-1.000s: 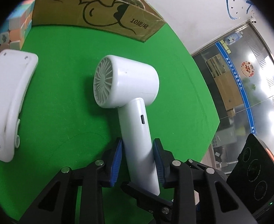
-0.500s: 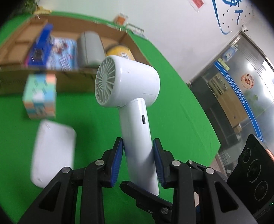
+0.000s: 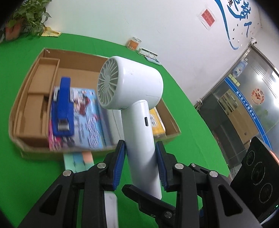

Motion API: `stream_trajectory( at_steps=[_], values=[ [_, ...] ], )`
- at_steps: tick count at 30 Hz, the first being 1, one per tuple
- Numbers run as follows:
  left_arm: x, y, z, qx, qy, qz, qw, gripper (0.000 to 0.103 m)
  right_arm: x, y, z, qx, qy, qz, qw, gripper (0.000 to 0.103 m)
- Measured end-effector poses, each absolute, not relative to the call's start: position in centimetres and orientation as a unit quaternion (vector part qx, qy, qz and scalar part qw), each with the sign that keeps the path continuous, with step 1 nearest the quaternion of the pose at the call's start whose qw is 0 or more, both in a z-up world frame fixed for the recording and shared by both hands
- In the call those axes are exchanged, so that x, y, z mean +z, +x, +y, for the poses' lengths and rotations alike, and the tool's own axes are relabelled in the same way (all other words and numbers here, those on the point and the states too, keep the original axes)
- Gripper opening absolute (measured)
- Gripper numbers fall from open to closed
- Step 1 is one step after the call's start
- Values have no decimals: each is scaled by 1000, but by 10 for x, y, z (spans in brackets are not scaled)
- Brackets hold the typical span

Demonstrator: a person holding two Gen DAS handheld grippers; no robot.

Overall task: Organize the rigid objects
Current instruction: 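Lift the hair dryer and lower it into the box beside the stapler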

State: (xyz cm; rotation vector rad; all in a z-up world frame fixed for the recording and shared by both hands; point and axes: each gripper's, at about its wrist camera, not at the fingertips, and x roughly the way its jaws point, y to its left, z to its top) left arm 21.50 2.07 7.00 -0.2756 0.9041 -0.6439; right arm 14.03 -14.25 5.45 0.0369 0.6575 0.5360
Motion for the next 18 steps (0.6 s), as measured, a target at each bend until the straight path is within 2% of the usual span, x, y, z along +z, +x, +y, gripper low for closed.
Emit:
stream_trajectory(
  at_steps=[8, 18],
  values=[
    [44, 290, 30, -292, -148, 472, 819, 31, 38, 236, -124, 263, 37, 372, 889, 35],
    [-6, 335, 32, -289, -180, 525, 780, 31, -4, 295, -114, 240, 44, 432, 868, 35]
  ],
)
